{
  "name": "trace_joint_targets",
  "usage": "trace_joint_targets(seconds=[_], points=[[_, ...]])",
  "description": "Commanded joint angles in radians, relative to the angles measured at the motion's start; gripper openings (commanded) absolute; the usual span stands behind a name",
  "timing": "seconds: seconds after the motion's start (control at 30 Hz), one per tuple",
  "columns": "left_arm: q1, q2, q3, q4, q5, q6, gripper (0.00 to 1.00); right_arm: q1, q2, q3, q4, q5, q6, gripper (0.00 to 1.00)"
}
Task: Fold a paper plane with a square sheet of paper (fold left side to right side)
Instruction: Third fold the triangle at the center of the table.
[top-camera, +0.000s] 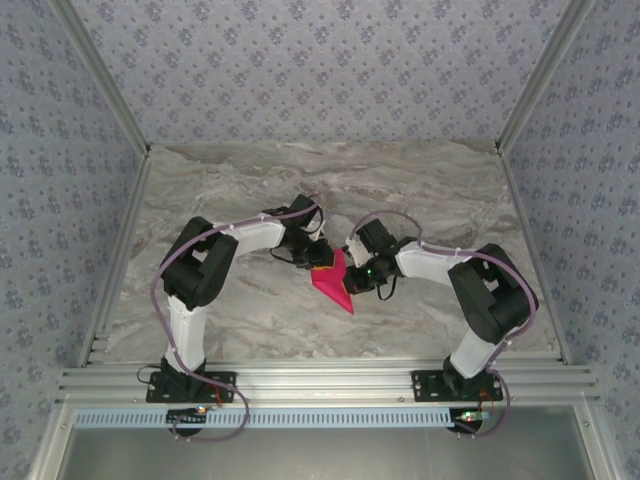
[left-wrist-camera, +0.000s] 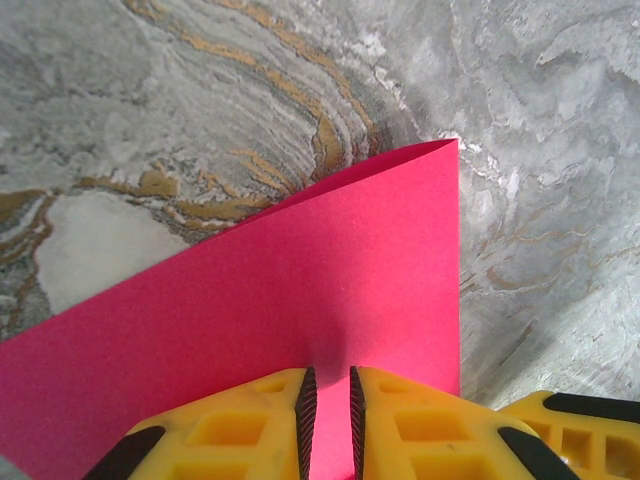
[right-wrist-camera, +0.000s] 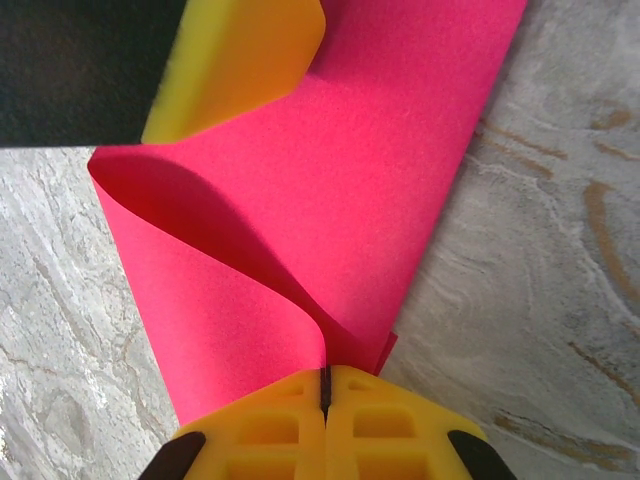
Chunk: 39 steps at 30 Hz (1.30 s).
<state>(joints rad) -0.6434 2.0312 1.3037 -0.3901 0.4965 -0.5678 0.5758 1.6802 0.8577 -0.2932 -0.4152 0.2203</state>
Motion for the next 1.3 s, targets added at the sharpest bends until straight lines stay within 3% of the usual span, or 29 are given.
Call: trace_joint_targets(seconds=[0.0, 0.87, 1.07, 1.27], points=[[-0.008, 0.037, 0.001, -0.059, -0.039, 0.017, 0.19, -0.008, -0.028, 0.023, -0.030, 0.015, -0.012, 0.00], [-0.009, 0.029, 0.004, -0.055, -0.031, 0.017, 0.19, -0.002, 0.049, 0.029, -0.040, 0.022, -0.017, 0.00], [0.005, -0.024, 0.076, -0.109, -0.024, 0.046, 0.22, 0.004, 0.060, 0.012, -0.069, 0.042, -0.019, 0.00], [0.030, -0.116, 0.129, -0.153, -0.033, 0.068, 0.30, 0.012, 0.080, 0.003, -0.091, 0.059, -0.025, 0.00]])
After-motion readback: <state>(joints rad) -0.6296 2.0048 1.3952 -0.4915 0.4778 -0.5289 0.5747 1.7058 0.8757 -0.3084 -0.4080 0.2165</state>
